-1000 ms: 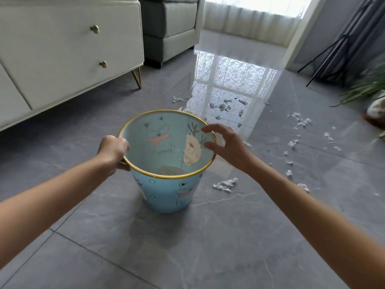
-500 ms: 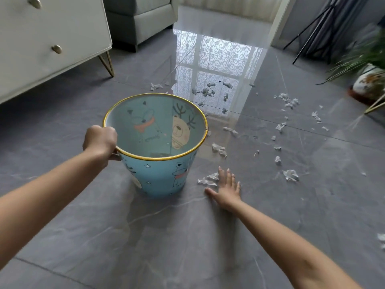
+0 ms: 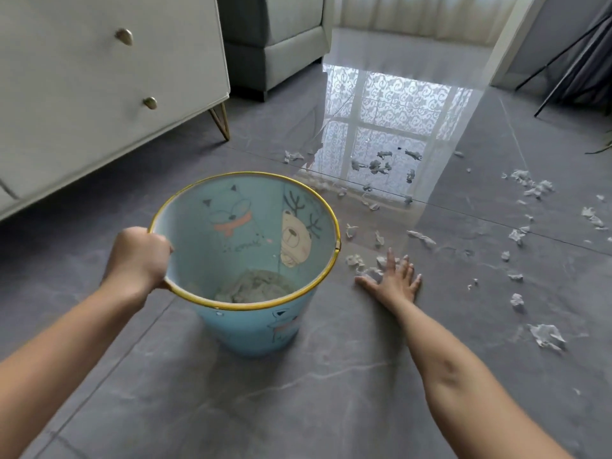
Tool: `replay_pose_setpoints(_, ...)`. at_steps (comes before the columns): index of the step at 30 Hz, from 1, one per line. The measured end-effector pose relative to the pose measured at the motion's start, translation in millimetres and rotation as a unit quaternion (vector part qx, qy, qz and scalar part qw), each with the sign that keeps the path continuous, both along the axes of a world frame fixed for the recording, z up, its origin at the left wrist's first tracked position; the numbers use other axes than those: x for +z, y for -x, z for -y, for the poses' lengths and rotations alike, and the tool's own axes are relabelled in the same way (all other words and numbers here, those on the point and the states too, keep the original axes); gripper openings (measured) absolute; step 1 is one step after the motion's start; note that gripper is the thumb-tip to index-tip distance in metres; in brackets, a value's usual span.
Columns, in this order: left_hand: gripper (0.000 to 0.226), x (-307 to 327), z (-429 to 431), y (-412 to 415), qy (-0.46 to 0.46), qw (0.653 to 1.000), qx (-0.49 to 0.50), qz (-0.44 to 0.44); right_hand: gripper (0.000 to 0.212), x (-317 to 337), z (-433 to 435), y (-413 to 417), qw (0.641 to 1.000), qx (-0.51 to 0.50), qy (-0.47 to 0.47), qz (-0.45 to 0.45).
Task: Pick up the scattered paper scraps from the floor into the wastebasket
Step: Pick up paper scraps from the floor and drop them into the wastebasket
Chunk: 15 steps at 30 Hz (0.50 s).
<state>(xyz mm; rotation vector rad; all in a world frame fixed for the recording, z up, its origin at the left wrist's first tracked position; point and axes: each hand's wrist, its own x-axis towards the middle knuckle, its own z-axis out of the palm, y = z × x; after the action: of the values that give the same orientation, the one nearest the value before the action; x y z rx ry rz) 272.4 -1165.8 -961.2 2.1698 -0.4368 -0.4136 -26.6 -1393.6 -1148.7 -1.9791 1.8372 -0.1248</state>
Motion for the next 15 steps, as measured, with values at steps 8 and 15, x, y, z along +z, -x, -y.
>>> replay_pose_setpoints(8, 0.013, -9, -14, -4, -0.018, 0.999, 0.026, 0.017, 0.069, -6, 6, -67, 0.995, 0.097, -0.002, 0.001)
replay_pose_setpoints(15, 0.016, -1, -15, 5, -0.030, 0.998, 0.050, 0.015, 0.024, -18, -44, -88, 0.968, 0.129, 0.207, 0.056)
